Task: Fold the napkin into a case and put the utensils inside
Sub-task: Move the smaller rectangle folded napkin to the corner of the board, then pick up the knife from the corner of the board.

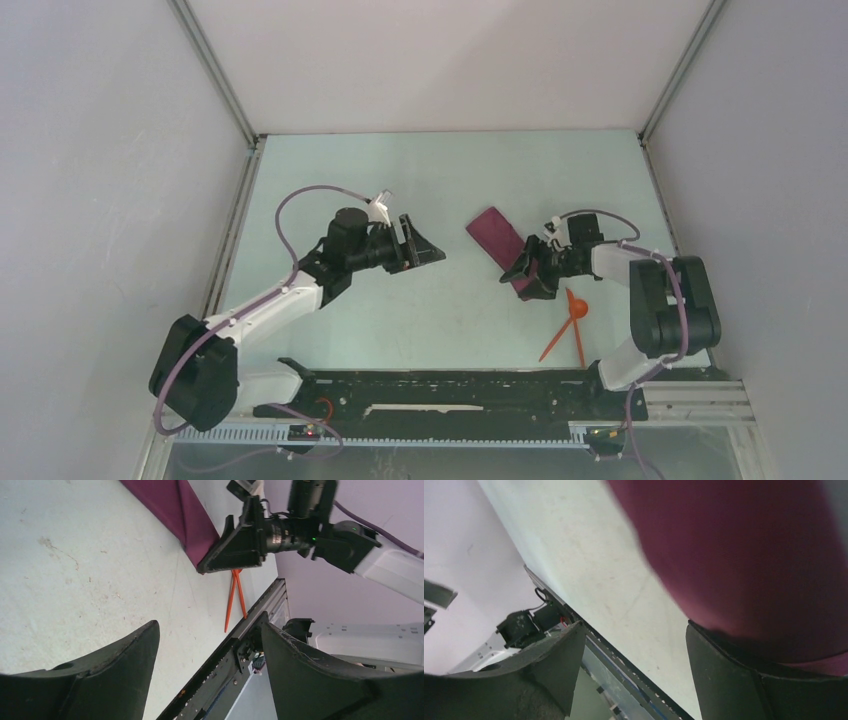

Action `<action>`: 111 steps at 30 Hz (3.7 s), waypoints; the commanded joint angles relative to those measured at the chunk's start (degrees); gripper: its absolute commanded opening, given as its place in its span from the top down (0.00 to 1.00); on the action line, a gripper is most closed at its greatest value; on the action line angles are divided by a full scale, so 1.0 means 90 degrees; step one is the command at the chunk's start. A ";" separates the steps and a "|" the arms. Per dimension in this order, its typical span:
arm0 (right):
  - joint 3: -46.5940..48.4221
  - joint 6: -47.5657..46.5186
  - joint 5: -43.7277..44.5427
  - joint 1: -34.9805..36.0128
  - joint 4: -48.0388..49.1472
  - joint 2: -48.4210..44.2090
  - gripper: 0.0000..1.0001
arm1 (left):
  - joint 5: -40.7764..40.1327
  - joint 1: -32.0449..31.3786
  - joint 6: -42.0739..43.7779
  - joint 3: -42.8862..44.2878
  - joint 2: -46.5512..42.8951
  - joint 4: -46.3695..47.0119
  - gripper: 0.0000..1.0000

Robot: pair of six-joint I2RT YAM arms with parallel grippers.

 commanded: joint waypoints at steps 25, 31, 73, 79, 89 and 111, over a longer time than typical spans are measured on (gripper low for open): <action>0.2322 -0.1891 0.8577 0.3532 -0.3348 0.0242 0.49 | 0.0426 0.0306 0.0632 0.0182 -0.1187 -0.0490 0.21; 0.2341 -0.1862 0.8240 0.3627 -0.2976 0.0644 0.46 | 0.0565 0.0373 0.0695 0.0166 -0.1423 -0.0525 0.20; 0.4130 -0.5062 0.7861 -0.0012 -0.0416 0.3123 0.41 | 0.1225 0.0374 0.0780 0.0421 -0.0998 -0.0629 0.20; 0.4549 -0.5127 0.8038 -0.0083 -0.0490 0.2900 0.35 | 0.1212 0.0378 0.0850 0.0507 -0.0793 -0.0627 0.21; 0.5059 -0.1649 0.7916 0.1010 -0.4922 0.0114 0.00 | 0.1192 0.0374 0.0948 0.0273 -0.1137 -0.0822 0.19; 0.0961 0.1572 0.6352 0.1765 -0.5832 -0.1702 0.54 | 0.1284 0.0136 0.1038 -0.0172 -0.2462 -0.1021 0.18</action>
